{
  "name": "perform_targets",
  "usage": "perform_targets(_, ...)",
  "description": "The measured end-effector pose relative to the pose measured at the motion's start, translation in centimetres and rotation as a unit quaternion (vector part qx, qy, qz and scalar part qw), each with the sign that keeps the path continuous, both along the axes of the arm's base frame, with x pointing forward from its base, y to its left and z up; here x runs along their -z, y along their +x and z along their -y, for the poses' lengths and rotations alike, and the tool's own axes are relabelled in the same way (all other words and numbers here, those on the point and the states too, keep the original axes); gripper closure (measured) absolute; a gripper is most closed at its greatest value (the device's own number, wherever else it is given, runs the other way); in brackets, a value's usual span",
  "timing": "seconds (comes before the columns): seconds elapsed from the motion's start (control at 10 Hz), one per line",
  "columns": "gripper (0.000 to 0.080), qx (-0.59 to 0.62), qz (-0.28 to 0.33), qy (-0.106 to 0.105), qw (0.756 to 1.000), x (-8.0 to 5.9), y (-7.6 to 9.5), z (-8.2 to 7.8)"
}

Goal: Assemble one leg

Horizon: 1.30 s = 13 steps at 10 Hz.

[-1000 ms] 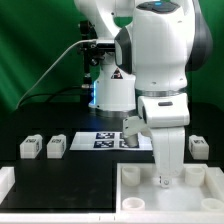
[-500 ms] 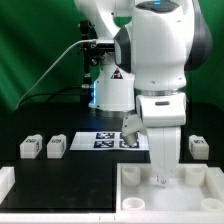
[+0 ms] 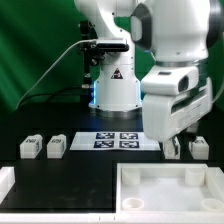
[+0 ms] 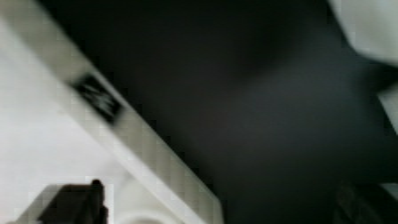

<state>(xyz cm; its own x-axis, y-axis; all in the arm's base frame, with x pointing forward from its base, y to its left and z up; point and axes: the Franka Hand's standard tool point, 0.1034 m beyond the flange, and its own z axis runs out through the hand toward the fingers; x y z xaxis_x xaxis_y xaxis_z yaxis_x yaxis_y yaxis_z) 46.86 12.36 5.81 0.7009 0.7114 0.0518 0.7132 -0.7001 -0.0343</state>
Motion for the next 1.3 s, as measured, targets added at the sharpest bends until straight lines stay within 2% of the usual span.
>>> perform_targets(0.1, 0.0151, 0.054, -0.003, 0.002, 0.999, -0.2, -0.3, -0.8)
perform_targets(0.4, 0.0151, 0.172, -0.015, 0.011, 0.985, -0.1, -0.4, -0.9)
perform_targets(0.5, 0.0151, 0.245, -0.024, 0.017, 0.969, 0.0, -0.5, -1.2)
perform_targets(0.6, 0.0151, 0.304, -0.034, 0.017, 0.952, 0.1, -1.1, -2.3)
perform_targets(0.7, 0.0151, 0.320, -0.045, 0.011, 0.946, 0.2, -1.9, -3.9)
perform_targets(0.8, 0.0151, 0.318, -0.068, -0.005, 0.946, 0.2, -2.8, -5.0)
perform_targets(0.9, 0.0151, 0.312, -0.062, -0.002, 0.948, 0.1, -2.8, -5.6)
perform_targets(1.1, 0.0151, 0.306, -0.121, -0.041, 0.943, 0.1, -3.5, -5.1)
perform_targets(1.3, 0.0151, 0.305, -0.208, -0.093, 0.925, 0.2, -3.9, -5.1)
